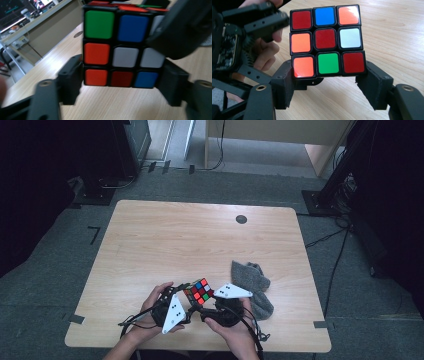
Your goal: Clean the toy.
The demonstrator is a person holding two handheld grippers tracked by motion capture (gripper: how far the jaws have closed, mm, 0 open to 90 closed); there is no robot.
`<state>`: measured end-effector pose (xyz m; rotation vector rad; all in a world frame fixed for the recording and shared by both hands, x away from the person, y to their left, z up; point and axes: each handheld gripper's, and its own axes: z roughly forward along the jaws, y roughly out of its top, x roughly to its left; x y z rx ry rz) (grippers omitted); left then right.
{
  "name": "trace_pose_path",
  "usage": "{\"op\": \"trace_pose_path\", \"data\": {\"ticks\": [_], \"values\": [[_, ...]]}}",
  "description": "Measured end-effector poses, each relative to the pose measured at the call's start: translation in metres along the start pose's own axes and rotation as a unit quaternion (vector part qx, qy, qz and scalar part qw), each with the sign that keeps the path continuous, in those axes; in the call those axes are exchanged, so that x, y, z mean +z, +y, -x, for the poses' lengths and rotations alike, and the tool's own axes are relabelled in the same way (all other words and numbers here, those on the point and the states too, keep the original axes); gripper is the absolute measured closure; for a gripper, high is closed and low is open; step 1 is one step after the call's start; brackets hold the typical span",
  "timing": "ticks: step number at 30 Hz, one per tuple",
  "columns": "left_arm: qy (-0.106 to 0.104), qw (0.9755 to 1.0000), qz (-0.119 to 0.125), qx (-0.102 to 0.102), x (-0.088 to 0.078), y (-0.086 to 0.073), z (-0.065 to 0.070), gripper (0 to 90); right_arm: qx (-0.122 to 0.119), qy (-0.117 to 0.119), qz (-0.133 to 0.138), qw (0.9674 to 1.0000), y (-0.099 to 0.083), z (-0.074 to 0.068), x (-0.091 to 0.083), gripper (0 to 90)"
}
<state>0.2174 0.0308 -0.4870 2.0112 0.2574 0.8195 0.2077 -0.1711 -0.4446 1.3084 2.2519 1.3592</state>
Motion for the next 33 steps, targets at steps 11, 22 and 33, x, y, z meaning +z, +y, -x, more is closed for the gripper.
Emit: {"op": "trace_pose_path", "data": {"ticks": [11,22,33], "values": [[0.002,0.9943,-0.011,-0.106,-0.005,-0.019,-0.031,33.9,0.028,0.053,0.067,0.9960,0.005,0.031,-0.021,18.4],[-0.020,0.9794,-0.009,-0.201,-0.012,-0.024,-0.052,33.8,-0.016,-0.142,0.007,0.9898,-0.033,0.101,-0.010,25.9],[-0.028,0.9703,0.009,-0.240,-0.019,-0.025,-0.063,33.8,-0.014,-0.169,-0.042,0.9846,-0.049,0.115,0.008,31.5]]}}
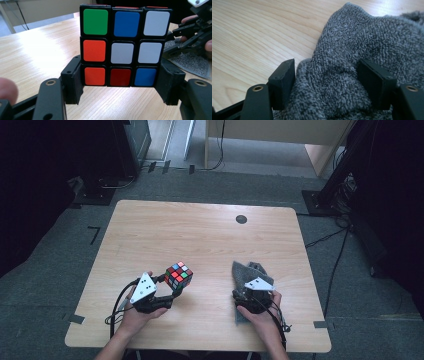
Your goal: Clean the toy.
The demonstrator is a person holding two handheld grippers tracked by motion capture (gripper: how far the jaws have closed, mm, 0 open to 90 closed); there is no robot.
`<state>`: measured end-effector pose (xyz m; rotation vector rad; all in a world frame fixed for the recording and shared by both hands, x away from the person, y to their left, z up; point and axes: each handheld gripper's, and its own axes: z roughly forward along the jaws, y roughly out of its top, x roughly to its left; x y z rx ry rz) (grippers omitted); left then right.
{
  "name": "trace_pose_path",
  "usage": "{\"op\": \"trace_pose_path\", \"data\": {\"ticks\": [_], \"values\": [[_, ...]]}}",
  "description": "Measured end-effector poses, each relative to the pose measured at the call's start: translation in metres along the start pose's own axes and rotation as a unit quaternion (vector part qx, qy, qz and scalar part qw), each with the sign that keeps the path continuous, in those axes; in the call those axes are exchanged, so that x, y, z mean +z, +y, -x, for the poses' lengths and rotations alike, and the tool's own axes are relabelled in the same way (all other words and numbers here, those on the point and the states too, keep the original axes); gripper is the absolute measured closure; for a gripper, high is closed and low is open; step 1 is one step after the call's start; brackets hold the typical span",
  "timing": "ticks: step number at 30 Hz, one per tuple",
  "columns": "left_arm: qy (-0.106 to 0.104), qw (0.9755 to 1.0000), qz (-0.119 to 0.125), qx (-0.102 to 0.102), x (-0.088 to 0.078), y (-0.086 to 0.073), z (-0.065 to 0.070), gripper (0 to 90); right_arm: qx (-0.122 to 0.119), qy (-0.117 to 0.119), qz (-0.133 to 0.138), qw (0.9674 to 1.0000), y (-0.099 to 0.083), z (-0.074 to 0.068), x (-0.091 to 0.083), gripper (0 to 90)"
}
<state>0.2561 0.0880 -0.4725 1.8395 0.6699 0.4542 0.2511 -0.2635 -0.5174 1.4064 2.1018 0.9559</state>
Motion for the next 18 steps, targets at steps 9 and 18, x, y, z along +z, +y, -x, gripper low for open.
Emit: {"op": "trace_pose_path", "data": {"ticks": [9,18], "values": [[-0.008,0.9999,0.010,0.002,-0.002,0.003,0.003,33.8,0.001,-0.041,0.018,0.9990,-0.007,-0.002,-0.001,55.6],[-0.006,0.9999,0.010,-0.002,-0.003,0.002,0.001,33.8,0.061,0.082,0.048,0.9936,0.002,0.015,-0.028,45.0]]}}
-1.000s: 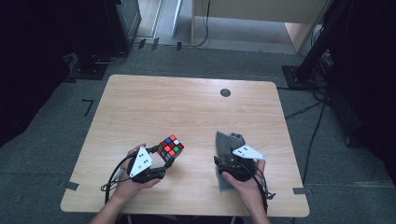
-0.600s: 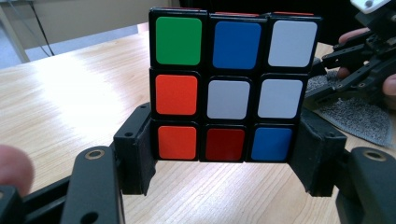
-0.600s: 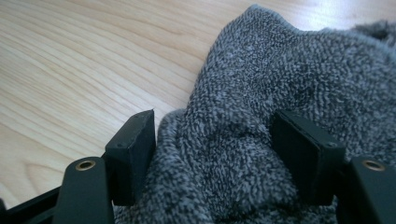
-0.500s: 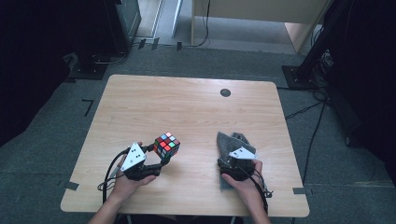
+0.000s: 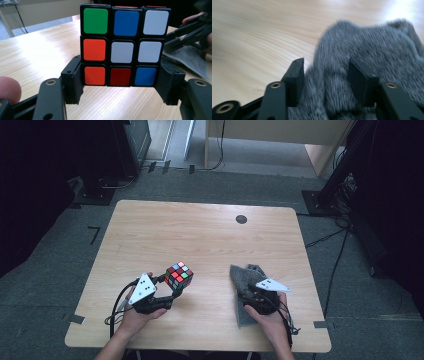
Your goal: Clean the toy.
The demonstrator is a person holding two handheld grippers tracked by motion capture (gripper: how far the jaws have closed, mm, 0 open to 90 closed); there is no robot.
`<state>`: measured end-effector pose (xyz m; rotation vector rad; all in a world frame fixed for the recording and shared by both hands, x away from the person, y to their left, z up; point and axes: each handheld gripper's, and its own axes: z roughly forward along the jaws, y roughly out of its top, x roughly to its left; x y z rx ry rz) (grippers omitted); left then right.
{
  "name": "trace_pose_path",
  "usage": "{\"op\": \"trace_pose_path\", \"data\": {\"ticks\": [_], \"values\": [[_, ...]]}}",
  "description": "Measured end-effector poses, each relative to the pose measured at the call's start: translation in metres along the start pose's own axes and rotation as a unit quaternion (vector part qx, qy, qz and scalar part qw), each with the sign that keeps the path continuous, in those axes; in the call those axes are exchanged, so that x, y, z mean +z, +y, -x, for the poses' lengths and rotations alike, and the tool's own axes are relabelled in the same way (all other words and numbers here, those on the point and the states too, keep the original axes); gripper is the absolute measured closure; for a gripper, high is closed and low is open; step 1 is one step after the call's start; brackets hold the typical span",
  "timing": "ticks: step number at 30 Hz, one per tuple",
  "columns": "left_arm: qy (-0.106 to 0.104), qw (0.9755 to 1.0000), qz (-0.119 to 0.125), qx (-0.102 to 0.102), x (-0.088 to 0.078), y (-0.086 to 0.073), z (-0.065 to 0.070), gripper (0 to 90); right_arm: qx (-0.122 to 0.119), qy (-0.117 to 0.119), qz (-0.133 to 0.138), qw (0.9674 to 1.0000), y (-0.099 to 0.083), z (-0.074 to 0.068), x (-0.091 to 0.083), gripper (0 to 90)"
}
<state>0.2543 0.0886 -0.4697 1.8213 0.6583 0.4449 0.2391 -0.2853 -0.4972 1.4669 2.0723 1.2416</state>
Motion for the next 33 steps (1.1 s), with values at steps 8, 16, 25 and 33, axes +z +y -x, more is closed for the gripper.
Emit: {"op": "trace_pose_path", "data": {"ticks": [8,16,25,33], "values": [[-0.005,0.9999,-0.007,0.008,0.003,0.000,0.004,33.8,-0.034,-0.106,-0.020,0.9936,-0.001,0.009,0.005,25.5],[-0.007,0.9998,-0.012,0.011,0.005,-0.001,0.007,33.8,-0.013,-0.100,-0.049,0.9937,-0.009,0.017,0.018,25.6],[-0.018,0.9996,-0.016,0.017,0.009,-0.001,0.014,33.8,-0.020,-0.130,-0.015,0.9911,-0.017,0.019,0.013,70.3],[-0.022,0.9982,-0.033,0.046,0.015,-0.004,0.023,33.8,-0.010,-0.033,0.051,0.9981,-0.001,-0.013,-0.006,74.5]]}}
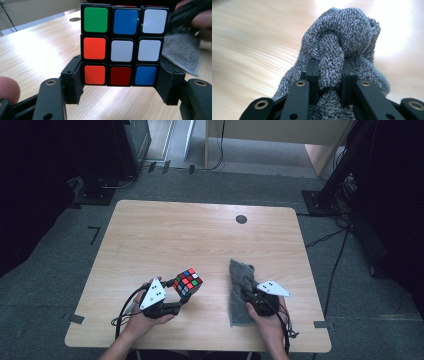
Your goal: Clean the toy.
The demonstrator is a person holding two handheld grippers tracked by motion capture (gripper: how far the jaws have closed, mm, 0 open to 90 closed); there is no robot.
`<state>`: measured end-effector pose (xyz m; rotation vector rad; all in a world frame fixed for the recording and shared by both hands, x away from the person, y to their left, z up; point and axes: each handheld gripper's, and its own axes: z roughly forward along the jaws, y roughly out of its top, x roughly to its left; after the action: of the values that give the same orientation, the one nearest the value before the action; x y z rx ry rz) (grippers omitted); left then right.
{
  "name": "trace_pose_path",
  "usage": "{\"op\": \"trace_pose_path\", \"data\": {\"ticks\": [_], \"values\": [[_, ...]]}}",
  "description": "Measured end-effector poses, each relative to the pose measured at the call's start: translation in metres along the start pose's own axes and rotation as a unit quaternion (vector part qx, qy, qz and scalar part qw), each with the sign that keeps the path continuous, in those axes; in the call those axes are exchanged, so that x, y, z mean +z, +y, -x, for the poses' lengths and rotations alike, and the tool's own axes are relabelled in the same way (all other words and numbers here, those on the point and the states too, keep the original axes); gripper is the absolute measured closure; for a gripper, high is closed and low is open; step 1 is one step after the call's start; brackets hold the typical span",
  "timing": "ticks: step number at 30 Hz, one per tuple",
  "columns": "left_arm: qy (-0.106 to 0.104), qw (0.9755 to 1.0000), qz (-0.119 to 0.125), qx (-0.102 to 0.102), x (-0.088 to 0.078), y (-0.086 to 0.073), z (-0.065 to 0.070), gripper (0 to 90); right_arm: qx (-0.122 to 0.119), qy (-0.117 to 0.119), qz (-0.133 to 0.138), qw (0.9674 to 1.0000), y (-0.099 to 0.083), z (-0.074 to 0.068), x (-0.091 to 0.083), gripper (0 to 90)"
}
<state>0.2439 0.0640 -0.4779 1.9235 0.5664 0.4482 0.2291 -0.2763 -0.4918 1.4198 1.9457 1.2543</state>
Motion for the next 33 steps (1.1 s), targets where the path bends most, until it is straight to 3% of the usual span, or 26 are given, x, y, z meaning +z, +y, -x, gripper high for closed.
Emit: {"op": "trace_pose_path", "data": {"ticks": [1,2,5,8,9,13,16,19,22,25,27,30,33], "values": [[-0.001,1.0000,-0.002,0.003,0.001,0.000,0.002,33.8,-0.009,0.034,0.023,0.9991,0.009,-0.016,-0.008,74.3],[-0.002,0.9999,-0.004,0.010,0.002,0.000,0.004,33.8,-0.016,0.051,0.036,0.9979,0.013,-0.025,-0.012,74.2],[-0.007,0.9996,-0.011,0.027,0.005,0.001,0.012,33.8,-0.030,0.111,0.072,0.9907,0.027,-0.057,-0.029,74.0],[-0.011,0.9986,-0.014,0.049,0.008,0.002,0.022,33.8,-0.034,0.168,0.084,0.9816,0.035,-0.081,-0.039,73.6],[-0.014,0.9984,-0.013,0.053,0.009,0.003,0.025,33.8,-0.038,0.175,0.083,0.9802,0.035,-0.087,-0.040,73.5],[-0.016,0.9966,-0.009,0.081,0.010,0.005,0.036,33.9,-0.031,0.188,0.061,0.9799,0.034,-0.098,-0.035,73.0],[-0.005,0.9953,-0.009,0.096,0.009,0.005,0.038,34.0,-0.017,0.192,0.054,0.9798,0.032,-0.095,-0.030,72.7],[-0.007,0.9949,0.000,0.100,0.005,0.006,0.037,34.0,-0.001,0.191,0.052,0.9803,0.030,-0.086,-0.028,72.7],[-0.009,0.9943,0.009,0.106,0.001,0.009,0.035,34.1,0.014,0.174,0.039,0.9839,0.029,-0.074,-0.025,72.8],[-0.016,0.9944,0.020,0.103,-0.002,0.011,0.034,34.1,0.024,0.129,0.015,0.9912,0.026,-0.059,-0.019,72.9],[-0.021,0.9945,0.020,0.101,-0.002,0.011,0.033,34.1,0.030,0.110,0.009,0.9934,0.025,-0.052,-0.018,73.0],[-0.017,0.9934,0.003,0.113,0.001,0.009,0.033,34.0,0.042,0.128,0.033,0.9903,0.029,-0.050,-0.027,73.0],[-0.017,0.9922,-0.010,0.123,0.005,0.007,0.037,34.1,0.018,0.174,0.058,0.9828,0.037,-0.066,-0.038,72.9]]}}
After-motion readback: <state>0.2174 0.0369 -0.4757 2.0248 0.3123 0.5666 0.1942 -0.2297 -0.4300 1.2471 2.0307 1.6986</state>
